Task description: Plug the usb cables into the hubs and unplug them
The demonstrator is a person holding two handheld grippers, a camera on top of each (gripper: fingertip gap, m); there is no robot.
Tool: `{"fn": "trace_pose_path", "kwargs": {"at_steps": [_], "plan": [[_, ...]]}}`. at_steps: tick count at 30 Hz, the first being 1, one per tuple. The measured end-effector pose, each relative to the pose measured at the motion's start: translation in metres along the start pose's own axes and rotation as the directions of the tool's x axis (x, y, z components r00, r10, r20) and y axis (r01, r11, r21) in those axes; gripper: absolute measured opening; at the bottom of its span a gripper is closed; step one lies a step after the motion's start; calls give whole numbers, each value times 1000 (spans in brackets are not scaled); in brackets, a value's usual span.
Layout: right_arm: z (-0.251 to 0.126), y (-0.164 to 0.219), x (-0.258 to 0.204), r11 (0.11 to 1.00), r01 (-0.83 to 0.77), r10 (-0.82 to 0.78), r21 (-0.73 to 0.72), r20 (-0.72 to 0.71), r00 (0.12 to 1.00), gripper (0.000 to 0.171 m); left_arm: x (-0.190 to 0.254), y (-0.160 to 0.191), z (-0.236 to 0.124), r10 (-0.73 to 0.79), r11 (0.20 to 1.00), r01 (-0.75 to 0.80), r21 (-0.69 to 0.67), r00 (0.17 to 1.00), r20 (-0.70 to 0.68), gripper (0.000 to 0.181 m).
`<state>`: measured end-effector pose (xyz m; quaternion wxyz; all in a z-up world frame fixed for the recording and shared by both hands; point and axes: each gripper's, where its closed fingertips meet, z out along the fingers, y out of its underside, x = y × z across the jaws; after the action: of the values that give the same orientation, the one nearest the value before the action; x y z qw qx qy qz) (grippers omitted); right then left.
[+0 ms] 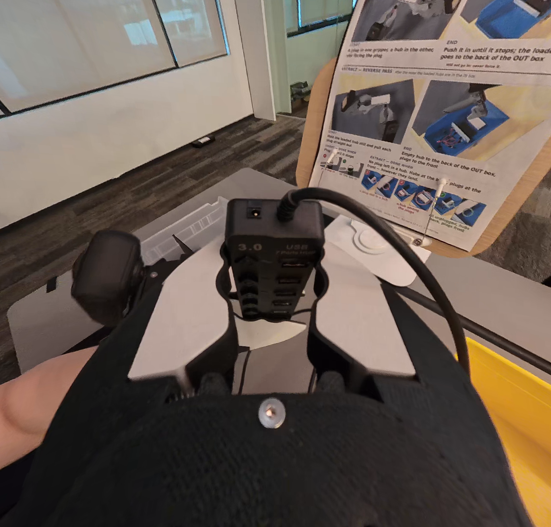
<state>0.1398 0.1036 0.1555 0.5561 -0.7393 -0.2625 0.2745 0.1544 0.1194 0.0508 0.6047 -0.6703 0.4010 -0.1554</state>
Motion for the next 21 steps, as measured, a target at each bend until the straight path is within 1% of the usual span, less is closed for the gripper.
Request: {"fn": "trace_pose_path", "kwargs": {"at_steps": [1, 3, 6, 9, 11, 12, 13, 15, 16, 18, 21], "plan": [[-1, -1, -2, 1000, 2, -2, 17, 15, 1000, 55, 0, 0, 0, -19, 1000, 19, 8, 1000, -13, 26], [-7, -2, -11, 999, 3, -5, 34, 68, 998, 64, -1, 1, -3, -45, 999, 46, 14, 998, -36, 27], [-32, -2, -30, 999, 35, -38, 24, 139, 990, 67, -7, 3, -9, -102, 994, 104, 29, 993, -67, 26], [-69, -8, -53, 982, 154, -171, 106, 179, 969, 66, -18, 4, -17, -144, 988, 147, 36, 987, -76, 26], [-87, -1, -61, 959, 236, -261, 155, 170, 950, 65, -27, 2, -25, -150, 987, 153, 41, 986, -69, 26], [-92, 9, -61, 954, 254, -279, 158, 159, 947, 63, -31, 0, -29, -156, 986, 159, 50, 986, -61, 26], [-95, 25, -61, 954, 267, -287, 134, 160, 944, 62, -36, -2, -33, -164, 984, 168, 60, 985, -57, 26], [-98, 71, -53, 958, 284, -286, 38, 139, 948, 57, -43, -7, -41, -187, 978, 191, 77, 981, -59, 26], [-99, 96, -48, 956, 295, -292, -6, 114, 949, 56, -45, -8, -44, -197, 976, 202, 81, 978, -65, 26], [-101, 146, -33, 945, 313, -309, -94, 47, 950, 48, -49, -11, -49, -209, 972, 216, 88, 975, -76, 26], [-106, 215, -18, 932, 290, -299, -216, -13, 954, 45, -51, -13, -53, -217, 969, 225, 98, 972, -85, 26]]}}
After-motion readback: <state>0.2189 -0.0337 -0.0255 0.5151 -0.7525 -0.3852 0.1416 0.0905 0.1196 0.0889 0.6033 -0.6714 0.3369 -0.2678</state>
